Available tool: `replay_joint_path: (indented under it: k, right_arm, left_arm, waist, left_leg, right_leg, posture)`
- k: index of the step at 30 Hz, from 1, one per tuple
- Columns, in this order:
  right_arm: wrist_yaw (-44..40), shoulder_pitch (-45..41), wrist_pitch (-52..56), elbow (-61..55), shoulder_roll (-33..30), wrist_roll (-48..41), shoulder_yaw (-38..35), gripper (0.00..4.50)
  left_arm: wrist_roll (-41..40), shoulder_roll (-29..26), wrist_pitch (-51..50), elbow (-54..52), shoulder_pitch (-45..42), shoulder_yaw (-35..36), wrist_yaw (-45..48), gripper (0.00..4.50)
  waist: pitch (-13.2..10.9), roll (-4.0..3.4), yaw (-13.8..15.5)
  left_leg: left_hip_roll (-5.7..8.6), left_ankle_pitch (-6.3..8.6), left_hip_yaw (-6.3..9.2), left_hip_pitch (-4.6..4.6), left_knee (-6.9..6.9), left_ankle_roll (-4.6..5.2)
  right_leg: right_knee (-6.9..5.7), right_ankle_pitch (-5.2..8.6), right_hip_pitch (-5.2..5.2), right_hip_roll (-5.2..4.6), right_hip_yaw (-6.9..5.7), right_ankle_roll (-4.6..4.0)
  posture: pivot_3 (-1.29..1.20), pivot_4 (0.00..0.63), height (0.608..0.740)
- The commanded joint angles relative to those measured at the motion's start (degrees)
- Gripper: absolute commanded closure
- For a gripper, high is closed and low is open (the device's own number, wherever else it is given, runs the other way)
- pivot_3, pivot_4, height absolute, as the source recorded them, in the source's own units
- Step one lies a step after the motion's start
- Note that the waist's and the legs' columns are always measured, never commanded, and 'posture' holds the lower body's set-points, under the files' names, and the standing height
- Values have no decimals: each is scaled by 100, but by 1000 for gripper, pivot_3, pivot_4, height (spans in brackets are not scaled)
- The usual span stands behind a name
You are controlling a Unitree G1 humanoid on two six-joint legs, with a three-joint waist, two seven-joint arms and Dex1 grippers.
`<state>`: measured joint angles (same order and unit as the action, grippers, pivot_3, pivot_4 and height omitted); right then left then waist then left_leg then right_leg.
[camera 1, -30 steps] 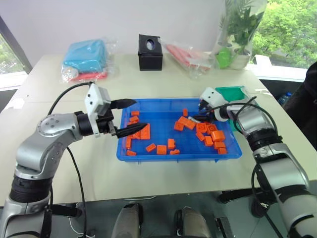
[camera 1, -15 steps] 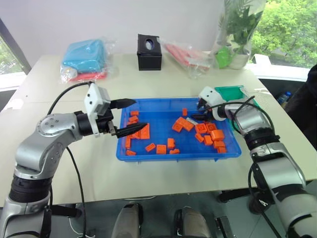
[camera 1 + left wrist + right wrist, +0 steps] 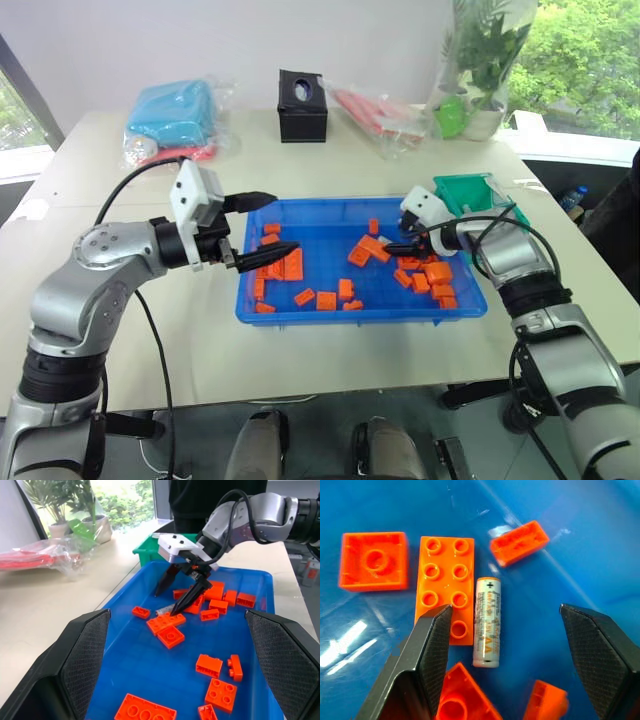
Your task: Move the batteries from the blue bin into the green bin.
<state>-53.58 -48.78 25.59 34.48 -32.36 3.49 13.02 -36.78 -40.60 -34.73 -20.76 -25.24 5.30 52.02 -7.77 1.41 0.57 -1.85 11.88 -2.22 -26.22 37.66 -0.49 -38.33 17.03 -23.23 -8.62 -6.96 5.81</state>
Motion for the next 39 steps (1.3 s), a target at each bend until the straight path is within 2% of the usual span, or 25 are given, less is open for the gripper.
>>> replay_joint_path:
  k: [1, 10, 24, 39]
  right_arm:
    - [61, -204, 33, 346, 28, 30, -87, 1013]
    - [-117, -625, 975, 762, 164, -426, -468, 1013]
    - [-1, -866, 1586, 1106, 164, -707, -785, 1013]
    - [106, -897, 1780, 1325, 109, -826, -914, 1013]
  left_arm:
    - [-45, -90, 4, -159, -86, 108, -21, 0]
    - [-50, -107, 6, -167, -74, 126, -45, 0]
    - [-29, -103, 65, -139, -47, 120, -19, 0]
    - [13, -91, 92, -73, -131, 87, 12, 0]
  waist:
    - [0, 0, 4]
    - [0, 0, 0]
    - [-3, -5, 12]
    - [-3, -5, 15]
  left_leg:
    - [0, 0, 0, 0, 4, 0]
    - [0, 4, 4, -4, 14, 2]
    - [1, 5, 5, -10, 20, 4]
    - [1, 6, 5, -11, 21, 5]
  right_leg:
    - [0, 0, 1, 0, 0, 0]
    - [-6, 0, 0, 0, 0, -1]
    - [-7, 0, -2, -1, -1, -1]
    - [-7, 0, -2, -1, -1, -1]
  posture:
    - [0, 150, 644]
    - [0, 150, 644]
    - [0, 150, 644]
    - [0, 150, 644]
